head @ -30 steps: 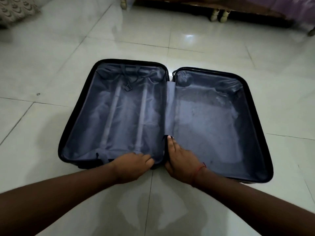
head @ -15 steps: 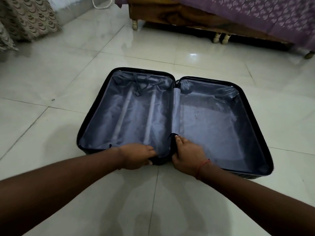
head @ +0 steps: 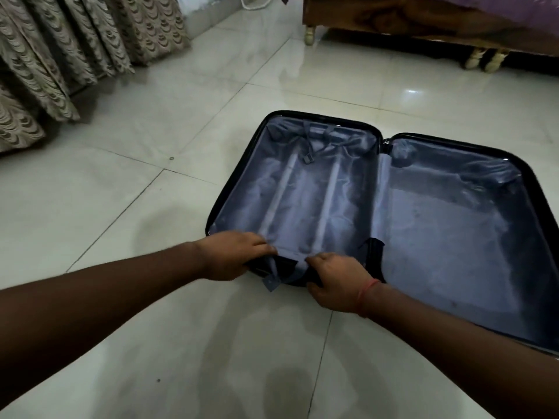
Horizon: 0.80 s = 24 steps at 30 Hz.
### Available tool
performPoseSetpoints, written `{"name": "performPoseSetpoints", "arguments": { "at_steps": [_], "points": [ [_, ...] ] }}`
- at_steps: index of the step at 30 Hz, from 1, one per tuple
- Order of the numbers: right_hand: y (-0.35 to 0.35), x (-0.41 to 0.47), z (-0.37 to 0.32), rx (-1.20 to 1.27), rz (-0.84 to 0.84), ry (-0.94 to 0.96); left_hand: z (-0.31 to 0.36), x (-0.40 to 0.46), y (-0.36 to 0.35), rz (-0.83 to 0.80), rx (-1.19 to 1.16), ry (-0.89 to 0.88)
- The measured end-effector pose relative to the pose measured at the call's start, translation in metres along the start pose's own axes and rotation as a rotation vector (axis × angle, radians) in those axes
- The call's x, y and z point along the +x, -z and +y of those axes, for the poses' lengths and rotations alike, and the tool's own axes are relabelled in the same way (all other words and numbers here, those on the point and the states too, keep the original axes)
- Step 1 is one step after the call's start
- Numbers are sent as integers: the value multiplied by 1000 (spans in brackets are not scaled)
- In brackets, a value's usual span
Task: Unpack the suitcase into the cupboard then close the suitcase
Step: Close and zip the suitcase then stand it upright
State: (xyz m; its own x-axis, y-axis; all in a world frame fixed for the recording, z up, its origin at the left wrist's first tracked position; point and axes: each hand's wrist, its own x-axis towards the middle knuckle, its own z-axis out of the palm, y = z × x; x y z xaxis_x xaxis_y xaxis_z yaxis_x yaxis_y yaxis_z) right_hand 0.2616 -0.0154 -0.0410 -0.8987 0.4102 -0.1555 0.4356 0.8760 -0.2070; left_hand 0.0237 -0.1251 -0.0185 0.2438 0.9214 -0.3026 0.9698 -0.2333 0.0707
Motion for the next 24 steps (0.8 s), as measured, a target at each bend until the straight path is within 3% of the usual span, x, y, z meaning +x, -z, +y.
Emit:
{"name": "performPoseSetpoints", "arguments": {
  "at_steps": [2,5,7,10,12,15,18,22,24],
  "points": [
    [0,-2,3,-32,-9,-13,2,12,3,69,68,4],
    [0,-7,7,-34,-22,-8,2,26,12,219,101,-150],
    [0,-12,13,-48,-18,-7,4,34,24,269,-65,-179],
    [-1,-20,20,-80,-27,-17,10,53,34,406,-424,-7],
    [-2,-25,25,-99,-10,-15,9,72,26,475,-559,209],
    [-5,-28,27,-136,17,-5,-2,92,3,327,-499,430],
    [-6,-28,28,-86,21,6,-12,95,-6,205,-639,314],
    [5,-32,36,-46,224,-3,-31,80,4,575,-526,-27],
    [10,-33,44,-94,258,-133,-44,70,2,671,-372,-78]
  ]
}}
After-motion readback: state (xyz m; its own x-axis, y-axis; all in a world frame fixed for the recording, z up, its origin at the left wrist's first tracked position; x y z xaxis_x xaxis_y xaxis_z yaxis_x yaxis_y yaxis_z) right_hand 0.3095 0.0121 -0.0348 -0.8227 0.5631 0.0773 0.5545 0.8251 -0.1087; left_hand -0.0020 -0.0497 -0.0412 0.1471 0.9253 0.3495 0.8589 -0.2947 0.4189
